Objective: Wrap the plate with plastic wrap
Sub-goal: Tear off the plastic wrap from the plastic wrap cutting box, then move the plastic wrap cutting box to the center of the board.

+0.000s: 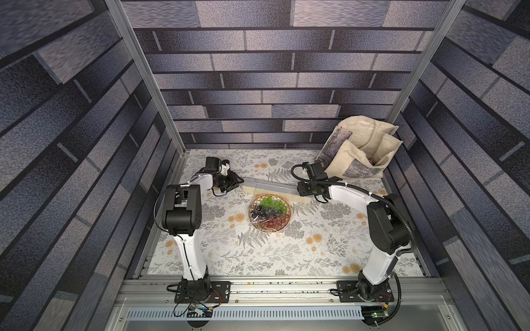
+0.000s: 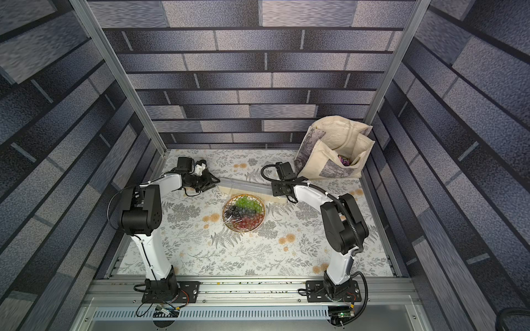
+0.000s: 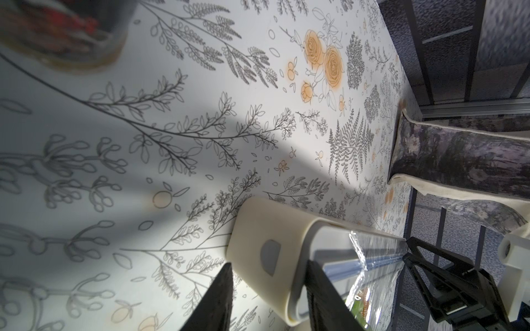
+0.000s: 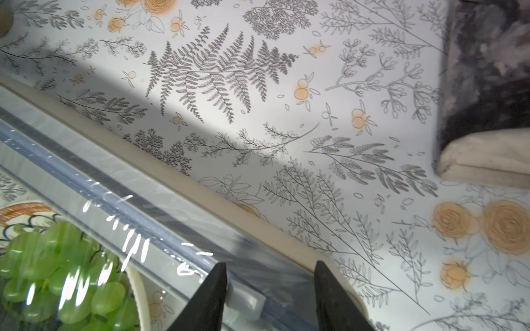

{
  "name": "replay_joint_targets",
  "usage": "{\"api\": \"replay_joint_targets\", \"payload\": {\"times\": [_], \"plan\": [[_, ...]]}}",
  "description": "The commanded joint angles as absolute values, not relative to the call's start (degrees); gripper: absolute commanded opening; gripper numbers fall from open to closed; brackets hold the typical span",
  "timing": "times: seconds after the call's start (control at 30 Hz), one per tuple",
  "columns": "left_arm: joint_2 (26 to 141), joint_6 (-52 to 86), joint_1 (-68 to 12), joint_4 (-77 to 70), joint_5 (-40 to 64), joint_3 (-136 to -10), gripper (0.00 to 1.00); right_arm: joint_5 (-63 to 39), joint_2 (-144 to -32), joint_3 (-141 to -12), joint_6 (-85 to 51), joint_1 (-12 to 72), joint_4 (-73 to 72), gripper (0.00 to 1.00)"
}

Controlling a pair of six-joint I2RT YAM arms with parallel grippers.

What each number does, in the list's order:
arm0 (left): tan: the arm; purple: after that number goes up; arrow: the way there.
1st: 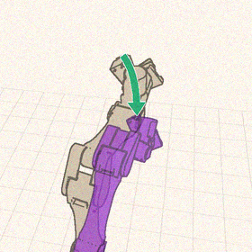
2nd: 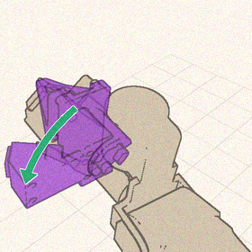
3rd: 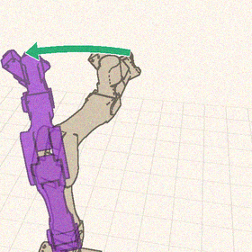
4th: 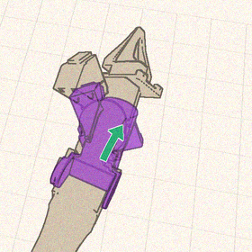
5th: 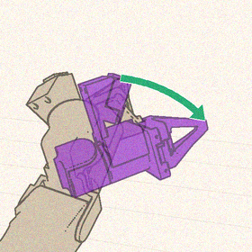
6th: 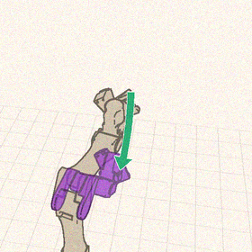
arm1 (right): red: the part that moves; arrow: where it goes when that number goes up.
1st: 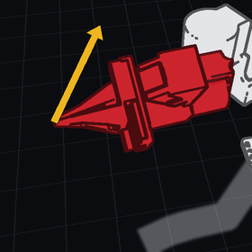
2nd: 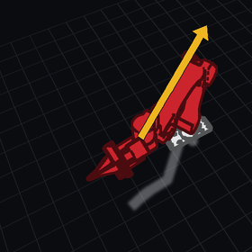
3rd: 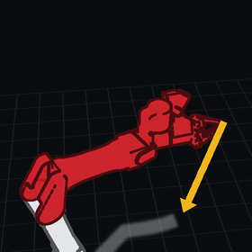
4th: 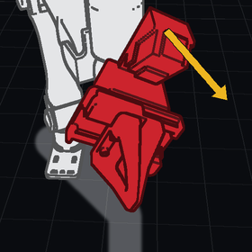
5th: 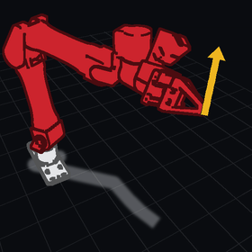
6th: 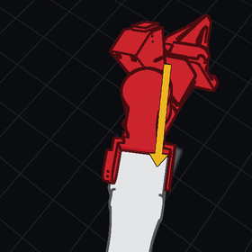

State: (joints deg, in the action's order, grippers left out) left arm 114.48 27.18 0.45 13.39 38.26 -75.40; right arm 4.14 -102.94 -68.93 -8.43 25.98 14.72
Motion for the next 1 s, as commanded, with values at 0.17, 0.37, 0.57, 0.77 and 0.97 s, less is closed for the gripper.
{"api": "replay_joint_targets", "payload": {"times": [0.17,0.37,0.57,0.77,0.97], "plan": [[116.41,26.55,0.35,20.15,27.52,-74.52,0.47,10.2,-99.66,-64.26,-8.5,21.02,20.98,0.54],[110.0,27.09,0.85,18.86,28.45,-72.97,0.55,5.49,-94.14,-64.57,-10.27,20.05,19.86,0.72],[102.71,28.2,1.9,16.61,33.13,-66.86,0.61,-8.02,-88.38,-59.04,-15.52,19.79,18.09,0.93],[103.95,34.97,-0.68,4.85,43.69,-60.58,0.58,-22.33,-85.4,-46.76,-29.64,19.82,4.64,0.95],[110.15,38.49,-4.95,0.34,45.66,-65.55,0.57,-27.06,-89.65,-45.52,-35.54,19.81,-5.64,0.94]]}}
